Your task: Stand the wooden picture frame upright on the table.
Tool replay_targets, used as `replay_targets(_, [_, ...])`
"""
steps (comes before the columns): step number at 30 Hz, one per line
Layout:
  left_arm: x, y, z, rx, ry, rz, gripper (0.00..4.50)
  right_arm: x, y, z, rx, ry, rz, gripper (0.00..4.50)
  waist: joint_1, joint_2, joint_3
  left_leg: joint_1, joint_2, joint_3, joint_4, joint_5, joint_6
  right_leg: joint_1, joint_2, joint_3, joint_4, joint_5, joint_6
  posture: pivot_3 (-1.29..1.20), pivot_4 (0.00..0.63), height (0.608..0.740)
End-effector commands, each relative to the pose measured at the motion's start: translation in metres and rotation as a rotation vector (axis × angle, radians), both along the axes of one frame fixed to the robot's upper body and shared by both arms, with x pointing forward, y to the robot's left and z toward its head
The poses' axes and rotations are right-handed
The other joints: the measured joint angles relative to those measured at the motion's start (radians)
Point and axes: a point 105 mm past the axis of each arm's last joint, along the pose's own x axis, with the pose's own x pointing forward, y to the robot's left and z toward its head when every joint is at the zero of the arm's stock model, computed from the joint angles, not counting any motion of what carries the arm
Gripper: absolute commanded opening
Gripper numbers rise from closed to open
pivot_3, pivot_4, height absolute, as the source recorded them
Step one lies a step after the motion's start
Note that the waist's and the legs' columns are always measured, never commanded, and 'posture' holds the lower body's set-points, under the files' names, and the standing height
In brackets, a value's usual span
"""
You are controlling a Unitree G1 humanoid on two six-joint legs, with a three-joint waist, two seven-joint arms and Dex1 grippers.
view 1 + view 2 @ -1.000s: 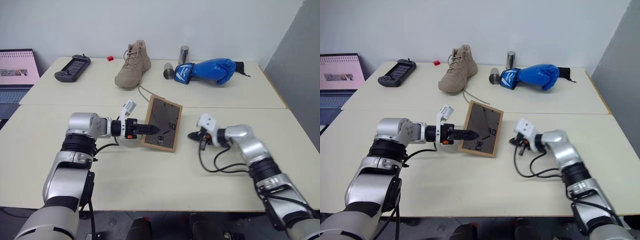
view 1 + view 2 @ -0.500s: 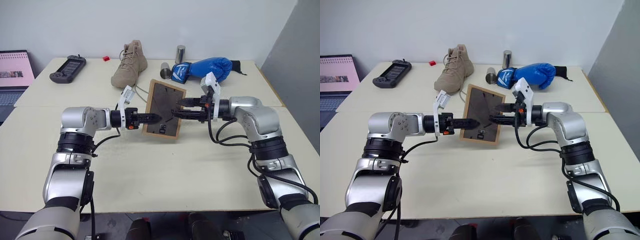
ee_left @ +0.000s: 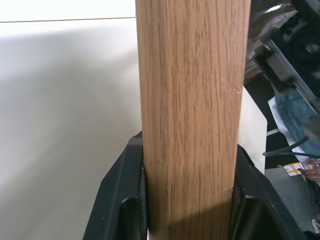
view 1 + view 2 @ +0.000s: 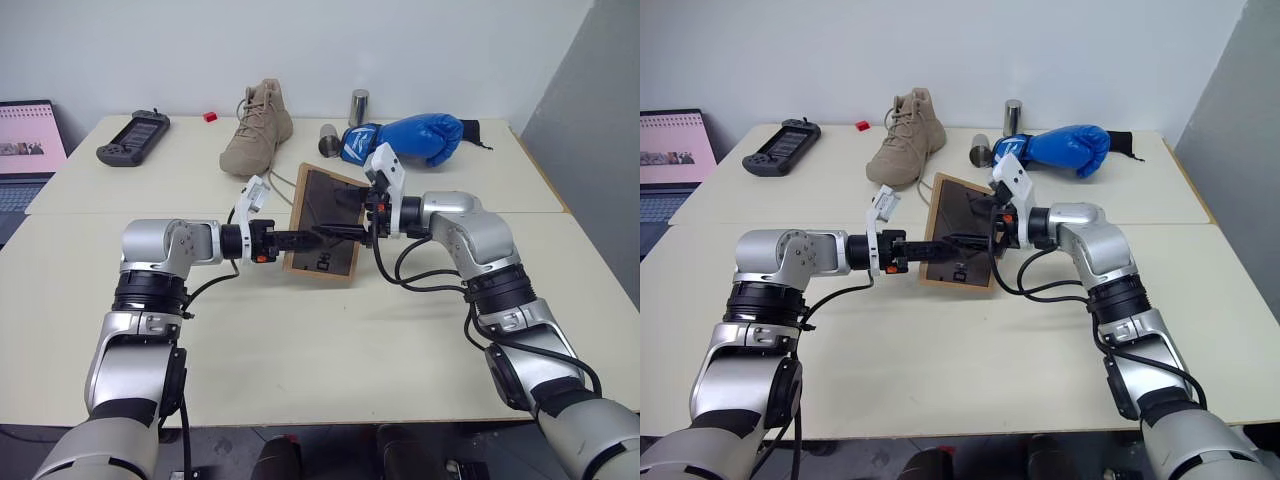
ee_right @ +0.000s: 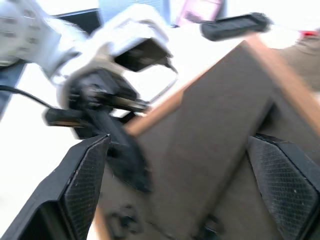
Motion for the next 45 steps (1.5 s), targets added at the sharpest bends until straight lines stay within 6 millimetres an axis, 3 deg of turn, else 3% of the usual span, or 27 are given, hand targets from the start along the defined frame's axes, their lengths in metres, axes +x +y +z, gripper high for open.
replay_targets(1, [-0.001, -0.003, 0.019, -0.036, -0.082, -0.025, 1.30, -0.033, 0.012, 0.016, 0.027, -0.020, 0.178, 4.49, 0.000, 0.000, 0.000, 0.000, 0.000, 0.000, 0.000, 0.000, 0.000, 0.000, 0.000, 0.000, 0.000, 0.000, 0.000, 0.00, 0.150, 0.740])
replay_targets(6, [-0.003, 0.000, 0.017, -0.039, -0.073, -0.020, 1.30, -0.043, -0.003, 0.010, 0.009, 0.042, 0.218, 4.49, -0.001, 0.000, 0.000, 0.000, 0.000, 0.000, 0.000, 0.000, 0.000, 0.000, 0.000, 0.000, 0.000, 0.000, 0.000, 0.00, 0.150, 0.740])
replay_targets(12, [-0.004, 0.001, 0.016, -0.048, -0.060, -0.016, 1.30, -0.023, -0.032, -0.002, -0.035, 0.038, 0.070, 4.49, -0.001, 0.000, 0.000, 0.000, 0.000, 0.000, 0.000, 0.000, 0.000, 0.000, 0.000, 0.000, 0.000, 0.000, 0.000, 0.00, 0.150, 0.740])
replay_targets(14, [-0.008, 0.000, 0.016, -0.066, -0.018, -0.024, 1.30, -0.014, -0.061, -0.013, -0.089, 0.016, -0.020, 4.49, 0.000, 0.000, 0.000, 0.000, 0.000, 0.000, 0.000, 0.000, 0.000, 0.000, 0.000, 0.000, 0.000, 0.000, 0.000, 0.00, 0.150, 0.740])
replay_targets(16, [-0.014, 0.002, 0.016, -0.090, 0.047, -0.034, 1.30, -0.010, -0.085, -0.020, -0.144, -0.030, -0.076, 4.49, 0.007, 0.000, 0.000, 0.000, 0.000, 0.000, 0.000, 0.000, 0.000, 0.000, 0.000, 0.000, -0.001, 0.000, 0.000, 0.00, 0.150, 0.740])
replay_targets(21, [-0.031, 0.004, 0.018, -0.206, 0.267, -0.057, 1.30, -0.006, -0.110, -0.026, -0.270, -0.340, -0.113, 4.49, 0.006, 0.000, 0.000, -0.001, 0.000, 0.000, 0.000, 0.000, 0.000, 0.000, 0.000, 0.001, -0.004, 0.000, 0.000, 0.00, 0.150, 0.740])
replay_targets(26, [-0.047, 0.004, 0.006, -0.268, 0.401, -0.109, 1.30, -0.006, -0.110, -0.034, -0.361, -0.706, -0.080, 4.49, -0.007, 0.000, 0.000, -0.001, 0.000, 0.000, 0.000, 0.000, 0.000, 0.000, 0.001, 0.001, -0.004, 0.000, 0.000, 0.00, 0.150, 0.740])
replay_targets(33, [-0.051, 0.005, 0.001, -0.369, 0.482, -0.102, 1.30, -0.018, -0.088, -0.036, -0.388, -1.194, 0.050, 4.49, -0.006, 0.000, 0.000, 0.001, 0.000, 0.000, 0.000, 0.000, 0.000, 0.000, 0.000, 0.001, 0.000, 0.000, 0.000, 0.00, 0.150, 0.740])
replay_targets(40, [-0.058, -0.005, 0.004, -0.397, 0.487, -0.133, 1.30, -0.016, -0.053, -0.032, -0.312, -1.373, 0.100, 4.49, -0.007, 0.000, 0.000, 0.002, 0.000, 0.000, 0.000, 0.006, -0.010, 0.000, -0.001, 0.001, 0.001, 0.000, 0.000, 0.00, 0.150, 0.740])
replay_targets(44, [-0.064, -0.011, 0.001, -0.399, 0.501, -0.152, 1.30, -0.009, -0.042, -0.032, -0.330, -1.428, 0.097, 4.49, -0.004, 0.000, 0.000, 0.002, -0.001, -0.001, 0.000, 0.007, -0.011, 0.000, -0.001, 0.001, 0.002, 0.000, 0.000, 0.00, 0.150, 0.740])
replay_targets(45, [-0.064, -0.013, 0.001, -0.400, 0.502, -0.152, 1.30, -0.008, -0.041, -0.032, -0.332, -1.436, 0.096, 4.31, -0.004, 0.000, 0.000, 0.002, -0.001, -0.001, 0.000, 0.007, -0.011, 0.000, -0.001, 0.001, 0.002, 0.000, 0.000, 0.00, 0.150, 0.740])
